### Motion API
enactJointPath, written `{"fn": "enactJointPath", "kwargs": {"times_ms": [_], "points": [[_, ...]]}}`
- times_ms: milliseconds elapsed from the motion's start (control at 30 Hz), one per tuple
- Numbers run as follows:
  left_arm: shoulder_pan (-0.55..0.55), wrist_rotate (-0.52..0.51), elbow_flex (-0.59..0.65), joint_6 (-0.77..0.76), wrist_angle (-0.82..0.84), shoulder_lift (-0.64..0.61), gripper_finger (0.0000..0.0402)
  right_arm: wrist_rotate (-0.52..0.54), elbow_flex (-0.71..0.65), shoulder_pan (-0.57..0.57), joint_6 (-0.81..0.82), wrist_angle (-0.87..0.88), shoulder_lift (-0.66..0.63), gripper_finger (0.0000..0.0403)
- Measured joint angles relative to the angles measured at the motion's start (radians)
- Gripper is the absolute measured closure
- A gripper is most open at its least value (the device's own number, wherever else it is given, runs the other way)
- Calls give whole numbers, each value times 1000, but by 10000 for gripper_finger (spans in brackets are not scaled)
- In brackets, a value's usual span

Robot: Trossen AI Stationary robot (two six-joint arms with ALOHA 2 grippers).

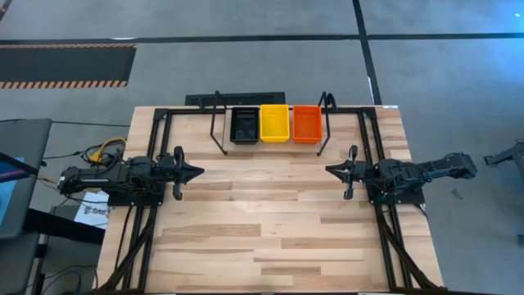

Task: Stack baskets on shelf by color
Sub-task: Return to Home Position

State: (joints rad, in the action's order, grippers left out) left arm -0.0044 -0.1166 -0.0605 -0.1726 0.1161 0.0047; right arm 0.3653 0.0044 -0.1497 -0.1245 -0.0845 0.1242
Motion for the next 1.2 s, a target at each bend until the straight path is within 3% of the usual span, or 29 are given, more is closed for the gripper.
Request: {"fn": "enactJointPath", "kwargs": {"times_ms": [900,1200], "points": [[-2,-1,0,0,0,0,402,0,0,0,2,1,0,356],[-66,4,0,0,0,0,401,0,0,0,2,1,0,356]]}}
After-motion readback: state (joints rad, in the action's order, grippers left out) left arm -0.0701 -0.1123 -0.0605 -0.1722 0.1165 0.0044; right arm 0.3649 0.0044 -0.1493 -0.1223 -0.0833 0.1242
